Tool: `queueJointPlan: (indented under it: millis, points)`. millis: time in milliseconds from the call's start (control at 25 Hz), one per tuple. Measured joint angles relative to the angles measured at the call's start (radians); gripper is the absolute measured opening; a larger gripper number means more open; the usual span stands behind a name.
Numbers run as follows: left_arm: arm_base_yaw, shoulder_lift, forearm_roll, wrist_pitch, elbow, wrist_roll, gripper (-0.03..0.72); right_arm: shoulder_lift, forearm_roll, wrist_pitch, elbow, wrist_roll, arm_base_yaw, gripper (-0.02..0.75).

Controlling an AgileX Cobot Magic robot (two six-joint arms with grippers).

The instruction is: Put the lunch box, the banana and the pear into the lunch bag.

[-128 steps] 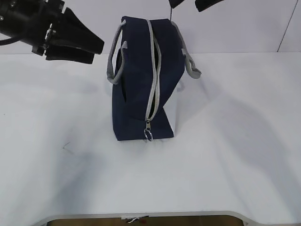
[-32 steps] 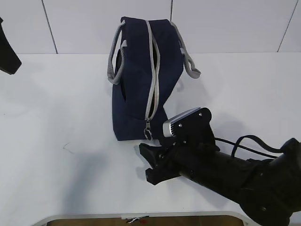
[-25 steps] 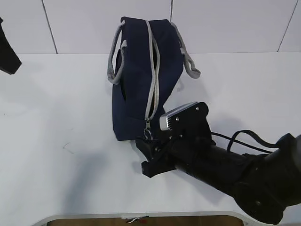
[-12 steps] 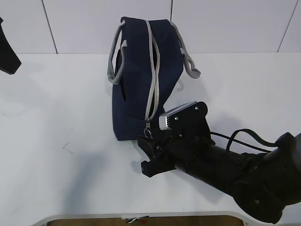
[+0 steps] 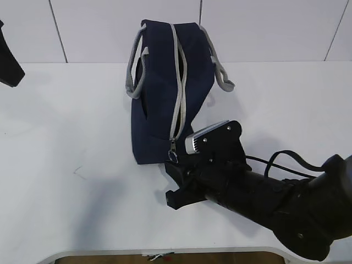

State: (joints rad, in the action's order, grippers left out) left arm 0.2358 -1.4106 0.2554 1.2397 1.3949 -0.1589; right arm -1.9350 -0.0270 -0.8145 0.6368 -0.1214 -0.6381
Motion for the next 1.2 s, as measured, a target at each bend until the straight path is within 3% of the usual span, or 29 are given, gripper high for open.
queueJointPlan:
  millis: [1200]
  points:
    - [0.000,0.000,0.024,0.000,0.000,0.000,0.316,-0.016,0.034,0.004,0.027,-0.002,0.000,0.235]
